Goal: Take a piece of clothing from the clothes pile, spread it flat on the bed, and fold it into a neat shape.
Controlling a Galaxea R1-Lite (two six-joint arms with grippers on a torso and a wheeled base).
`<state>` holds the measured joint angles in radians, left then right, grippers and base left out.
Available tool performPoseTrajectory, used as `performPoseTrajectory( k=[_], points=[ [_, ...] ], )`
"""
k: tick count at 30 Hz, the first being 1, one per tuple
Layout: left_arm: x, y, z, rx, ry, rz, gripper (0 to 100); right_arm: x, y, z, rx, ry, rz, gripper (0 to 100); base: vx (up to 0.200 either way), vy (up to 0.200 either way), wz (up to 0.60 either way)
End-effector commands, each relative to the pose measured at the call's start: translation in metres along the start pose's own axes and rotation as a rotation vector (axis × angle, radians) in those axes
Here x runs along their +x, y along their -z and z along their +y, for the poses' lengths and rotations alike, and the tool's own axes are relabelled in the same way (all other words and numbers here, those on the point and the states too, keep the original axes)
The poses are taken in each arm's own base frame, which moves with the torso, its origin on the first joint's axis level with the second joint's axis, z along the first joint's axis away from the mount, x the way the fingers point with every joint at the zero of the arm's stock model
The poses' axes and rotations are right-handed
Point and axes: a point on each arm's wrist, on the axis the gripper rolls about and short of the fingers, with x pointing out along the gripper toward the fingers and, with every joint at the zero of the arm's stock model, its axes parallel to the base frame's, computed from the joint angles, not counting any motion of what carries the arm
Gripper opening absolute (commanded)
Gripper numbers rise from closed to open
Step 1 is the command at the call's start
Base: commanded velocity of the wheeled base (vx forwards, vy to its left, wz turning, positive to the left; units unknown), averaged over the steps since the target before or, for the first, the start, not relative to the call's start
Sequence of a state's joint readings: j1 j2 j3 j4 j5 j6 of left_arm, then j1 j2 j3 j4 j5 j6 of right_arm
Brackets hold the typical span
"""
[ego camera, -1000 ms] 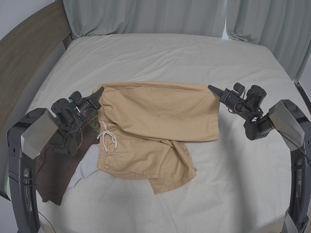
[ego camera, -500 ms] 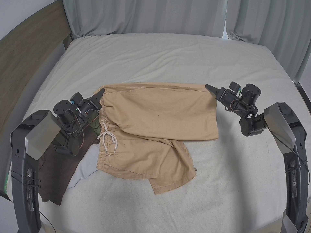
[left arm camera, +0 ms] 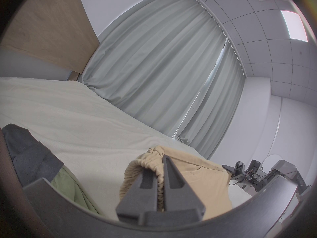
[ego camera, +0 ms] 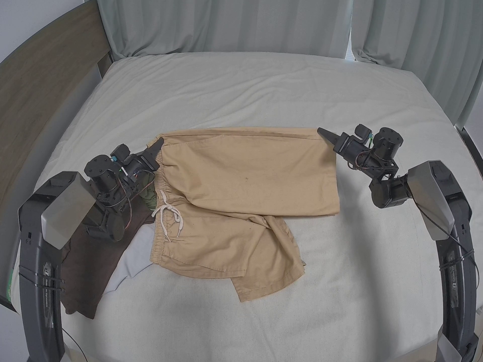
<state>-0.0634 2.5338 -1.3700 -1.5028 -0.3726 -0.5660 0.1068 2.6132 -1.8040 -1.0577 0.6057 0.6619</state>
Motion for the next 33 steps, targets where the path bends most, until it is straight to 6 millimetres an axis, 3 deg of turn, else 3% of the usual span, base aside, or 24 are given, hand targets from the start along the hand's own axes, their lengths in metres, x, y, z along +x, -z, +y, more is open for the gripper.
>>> performPoseTrajectory(
  k=[1,4,5,6,7,8,12,17,20,27,33],
  points=[
    [0.001,-0.001,0.000,0.000,-0.001,0.001,0,0.005,0.003,-0.001,-0.002,-0.008,0.000,0,0.000,0.000,0.00],
    [0.001,0.000,0.001,-0.002,-0.001,0.004,0,0.008,0.003,-0.001,0.001,-0.004,0.003,0,0.000,0.000,0.00],
    [0.001,0.001,0.001,-0.003,-0.003,0.007,100,0.009,0.002,-0.001,0.002,0.004,-0.002,0,0.000,0.000,0.00],
    [0.001,0.002,0.002,-0.003,-0.004,0.008,100,0.011,0.002,-0.002,0.002,0.014,-0.009,0,0.000,0.000,0.00],
    [0.001,0.001,0.001,-0.003,-0.004,0.008,100,0.013,-0.001,-0.003,-0.006,0.023,-0.028,100,0.000,0.000,0.00],
    [0.002,0.001,0.001,-0.004,-0.004,0.009,100,0.017,-0.005,-0.003,-0.016,0.027,-0.054,100,0.000,0.000,0.00],
    [0.003,0.000,0.002,-0.013,-0.019,0.021,100,0.016,0.022,-0.025,0.024,0.113,-0.036,100,0.000,0.000,0.00],
    [-0.004,0.003,0.005,-0.018,-0.043,0.036,100,0.017,0.011,-0.018,0.012,0.106,-0.052,100,0.000,0.000,0.00],
    [-0.010,-0.001,0.002,-0.020,-0.050,0.041,100,0.021,-0.018,0.007,-0.028,0.058,-0.105,100,0.000,0.000,0.00],
    [-0.029,-0.026,-0.025,-0.023,-0.038,0.066,100,0.000,-0.009,0.058,0.009,0.047,-0.034,100,0.000,0.000,0.00],
    [-0.059,-0.041,-0.043,-0.036,-0.038,0.129,100,-0.029,0.011,0.094,-0.046,0.058,0.061,100,0.000,0.000,0.00]
  ],
)
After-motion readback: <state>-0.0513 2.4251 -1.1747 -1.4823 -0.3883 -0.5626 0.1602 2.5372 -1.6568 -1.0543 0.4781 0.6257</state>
